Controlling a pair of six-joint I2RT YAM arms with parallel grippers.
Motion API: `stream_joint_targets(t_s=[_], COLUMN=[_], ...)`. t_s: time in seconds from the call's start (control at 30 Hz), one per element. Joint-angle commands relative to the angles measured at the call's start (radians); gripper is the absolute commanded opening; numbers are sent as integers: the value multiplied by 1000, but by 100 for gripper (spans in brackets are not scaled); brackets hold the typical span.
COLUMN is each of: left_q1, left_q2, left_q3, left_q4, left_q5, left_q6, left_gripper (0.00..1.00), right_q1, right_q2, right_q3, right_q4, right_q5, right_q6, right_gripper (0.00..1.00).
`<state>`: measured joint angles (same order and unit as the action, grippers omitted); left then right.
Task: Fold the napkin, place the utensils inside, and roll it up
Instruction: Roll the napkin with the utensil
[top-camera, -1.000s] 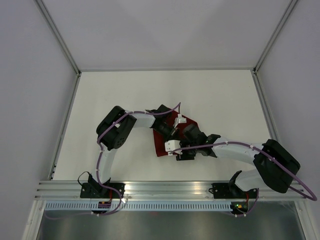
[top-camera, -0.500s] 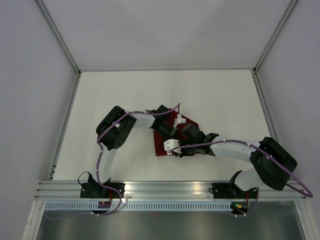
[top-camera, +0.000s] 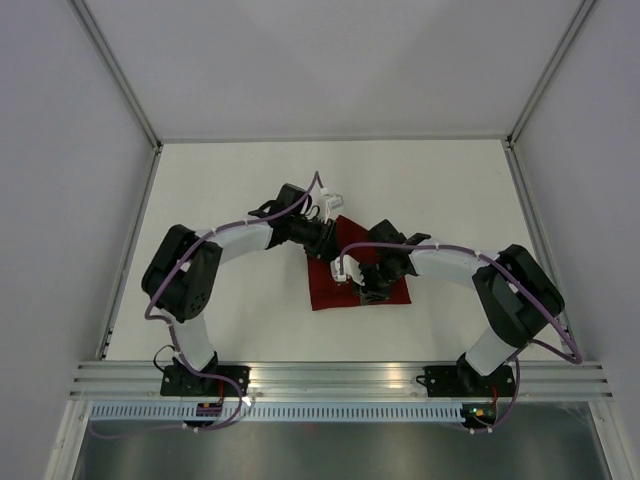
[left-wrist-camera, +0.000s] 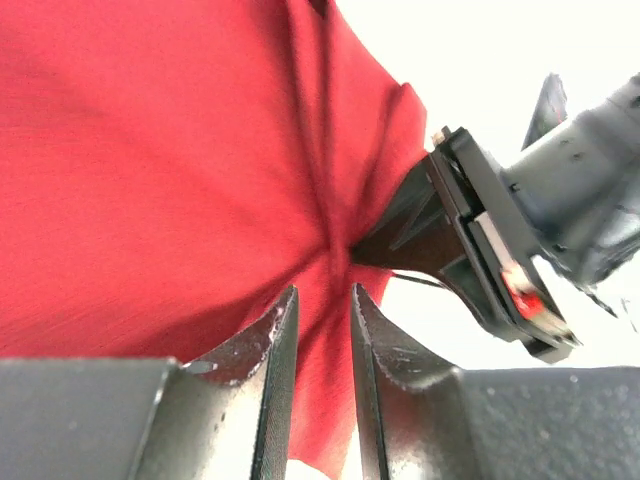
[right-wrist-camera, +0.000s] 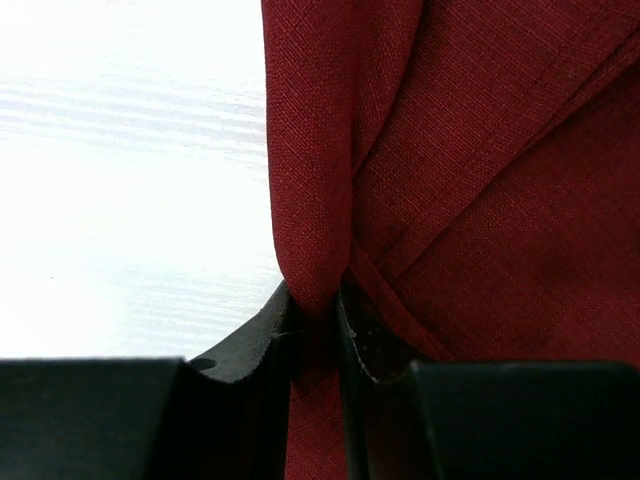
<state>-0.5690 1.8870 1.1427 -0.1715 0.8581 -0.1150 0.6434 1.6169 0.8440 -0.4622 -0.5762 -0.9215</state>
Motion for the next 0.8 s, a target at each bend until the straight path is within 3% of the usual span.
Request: stream_joint_targets(t_s=[0.0,0.03,0.37,0.47,0.53,0.57,0.77], left_q1=[53,55,-2,-87,-208,-292,-540], left_q2=[-158,-189,-635,-753,-798,-804,-747], left_q3=[-73,-116,-509,-615,-652,-659,-672], left_q4=[165,165,486,566,584,598,595], left_q5=[-195,-299,-755,-910,-1060,-1102,-1335], left_q6=[-150,-155,-152,-95,-2,56,221], left_gripper=[31,28,29,32,33,33,28], right_q1=[-45,-51,-106,-119,-123,-126,-140], right_q2=[80,107,265,296,317,324,376], right_q3=[32,59,191,217,236,242,290], right_q4=[-185,-226,-401,-429,-443,-450,-492], right_q5=[-91,-105,-140,-146,-146,-146,-154], right_q6=[-89,-99,-166,-171,-171,-171,-172], right_gripper=[14,14,14,14,14,14,14])
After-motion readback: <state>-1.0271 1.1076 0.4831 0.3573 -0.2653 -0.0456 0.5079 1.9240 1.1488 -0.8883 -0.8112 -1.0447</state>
